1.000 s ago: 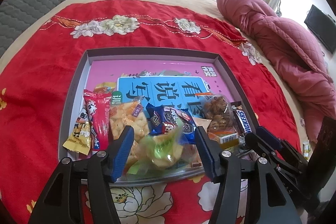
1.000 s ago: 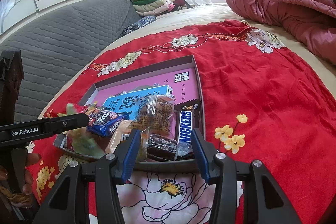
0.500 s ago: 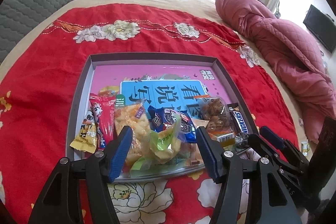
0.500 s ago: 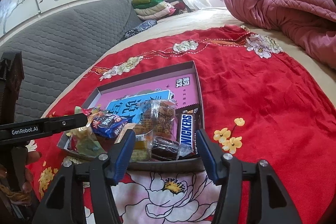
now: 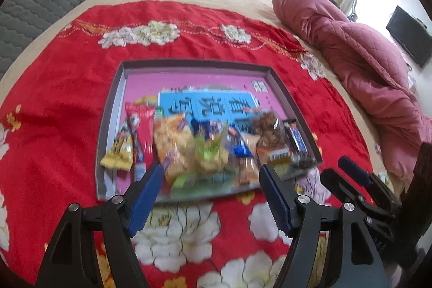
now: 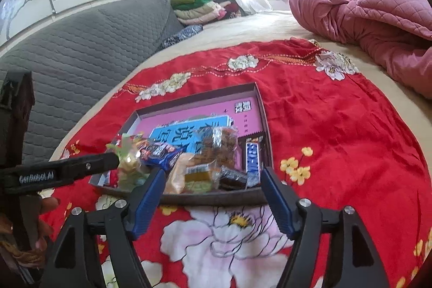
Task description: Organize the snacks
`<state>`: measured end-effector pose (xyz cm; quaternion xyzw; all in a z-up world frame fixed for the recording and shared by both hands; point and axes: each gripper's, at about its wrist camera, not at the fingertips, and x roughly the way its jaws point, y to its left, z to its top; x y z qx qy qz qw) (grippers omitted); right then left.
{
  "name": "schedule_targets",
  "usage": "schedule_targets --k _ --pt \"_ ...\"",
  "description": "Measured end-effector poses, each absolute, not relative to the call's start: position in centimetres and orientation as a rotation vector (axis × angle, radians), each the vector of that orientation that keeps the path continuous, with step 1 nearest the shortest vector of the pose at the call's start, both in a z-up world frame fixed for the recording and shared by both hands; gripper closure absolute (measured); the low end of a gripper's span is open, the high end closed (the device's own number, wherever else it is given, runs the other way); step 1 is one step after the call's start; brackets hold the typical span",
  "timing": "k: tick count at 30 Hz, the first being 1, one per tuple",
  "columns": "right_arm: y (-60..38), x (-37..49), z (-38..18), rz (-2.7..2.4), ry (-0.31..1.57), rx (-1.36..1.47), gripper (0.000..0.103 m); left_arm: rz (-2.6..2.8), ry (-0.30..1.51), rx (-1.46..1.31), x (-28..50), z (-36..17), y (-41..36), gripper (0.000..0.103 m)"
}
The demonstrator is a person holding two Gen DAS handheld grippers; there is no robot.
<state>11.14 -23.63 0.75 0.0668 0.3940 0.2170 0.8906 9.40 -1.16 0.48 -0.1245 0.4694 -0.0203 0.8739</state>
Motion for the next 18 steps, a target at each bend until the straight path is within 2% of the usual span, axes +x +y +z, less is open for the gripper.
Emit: schedule_targets --k 6,11,18 --pt "-22.8 8.9 1.5 0.39 0.888 0.107 0.029 -0.036 1.006 -0.236 6.6 0.5 -1.0 0.026" --pt "-22.6 7.1 1.4 0.37 0.931 0.11 0.021 -0.013 1.027 -0.216 4.4 0.5 -1.2 0.025" --pt "-22.3 5.2 1.7 0.335 0.922 0.081 0.02 0.001 1.069 -0.207 2.6 -0.2 -1.2 0.025"
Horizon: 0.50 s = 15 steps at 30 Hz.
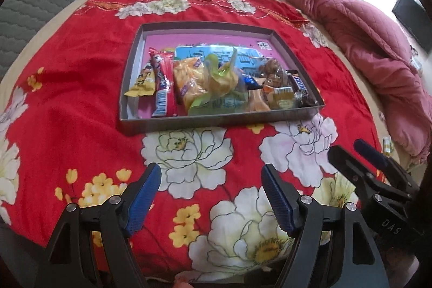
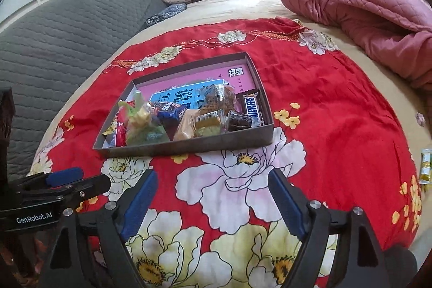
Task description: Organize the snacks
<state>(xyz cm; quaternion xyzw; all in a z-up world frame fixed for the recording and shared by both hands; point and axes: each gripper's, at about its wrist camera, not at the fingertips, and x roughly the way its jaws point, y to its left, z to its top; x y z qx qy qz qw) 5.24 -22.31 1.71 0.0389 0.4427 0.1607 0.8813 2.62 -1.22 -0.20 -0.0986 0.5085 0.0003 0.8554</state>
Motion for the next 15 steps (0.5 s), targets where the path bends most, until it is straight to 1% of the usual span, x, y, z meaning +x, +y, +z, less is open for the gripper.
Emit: schedule_targets --k 6,15 --pt "-22.6 4.6 2.3 0.29 0.891 0.068 0.017 0.001 1.061 -0.213 2.4 0.2 -1.1 0.025" --pt "-22.3 4.1 2.5 0.294 0.877 0.048 0.016 -0.022 1.094 -0.213 2.5 -0.8 -1.3 0.025"
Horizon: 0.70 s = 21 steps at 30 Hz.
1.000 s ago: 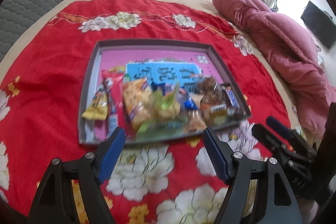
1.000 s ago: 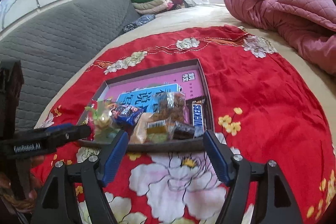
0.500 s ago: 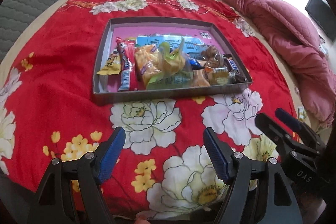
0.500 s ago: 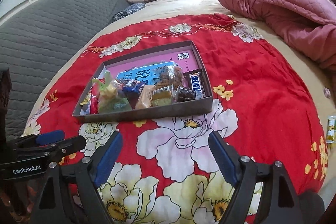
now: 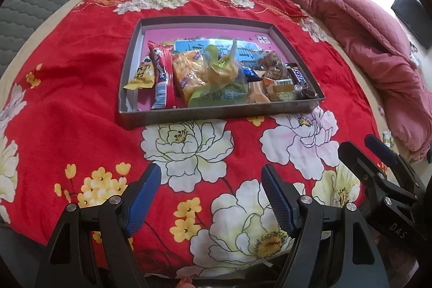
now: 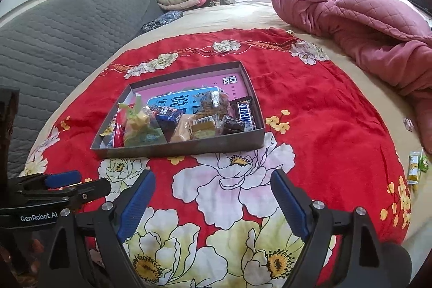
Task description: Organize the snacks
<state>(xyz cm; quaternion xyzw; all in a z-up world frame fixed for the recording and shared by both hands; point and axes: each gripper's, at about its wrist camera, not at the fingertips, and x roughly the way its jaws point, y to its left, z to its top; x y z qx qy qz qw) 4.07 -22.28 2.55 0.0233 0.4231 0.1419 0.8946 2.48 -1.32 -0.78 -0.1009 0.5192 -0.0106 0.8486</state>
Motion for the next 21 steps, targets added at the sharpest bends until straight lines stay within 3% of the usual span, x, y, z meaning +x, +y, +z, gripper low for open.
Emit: schedule_targets --k 21 --pt "-21.47 3.83 2.11 0.303 0.879 0.012 0.014 0.008 1.111 -0.207 2.65 -1.54 -0.81 0.025"
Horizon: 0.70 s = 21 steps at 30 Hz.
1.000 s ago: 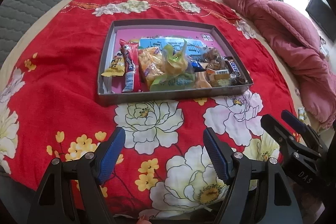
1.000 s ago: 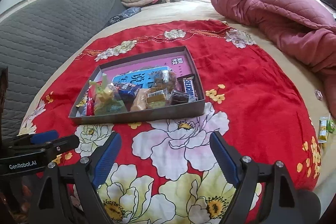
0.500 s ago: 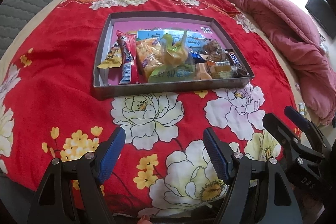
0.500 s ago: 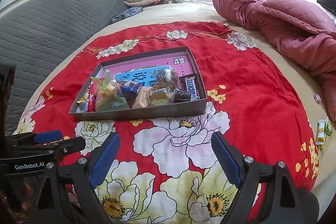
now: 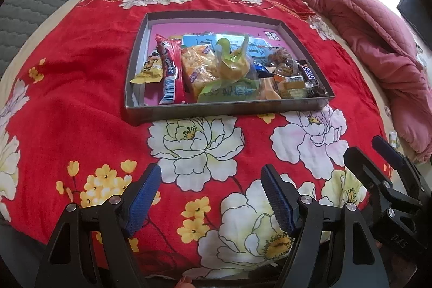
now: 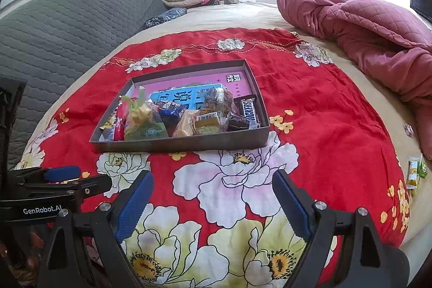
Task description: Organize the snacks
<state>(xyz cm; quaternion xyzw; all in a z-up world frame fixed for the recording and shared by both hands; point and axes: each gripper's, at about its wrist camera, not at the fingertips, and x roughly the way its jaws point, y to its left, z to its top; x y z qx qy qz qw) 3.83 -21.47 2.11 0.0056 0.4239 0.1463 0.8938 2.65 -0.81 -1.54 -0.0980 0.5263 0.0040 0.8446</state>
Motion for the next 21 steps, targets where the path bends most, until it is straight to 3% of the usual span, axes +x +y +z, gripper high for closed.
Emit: schedule_targets --k 21 --pt "-21.33 3.8 1.76 0.304 0.885 0.013 0.014 0.018 1.121 -0.201 2.75 -1.9 -0.51 0.025"
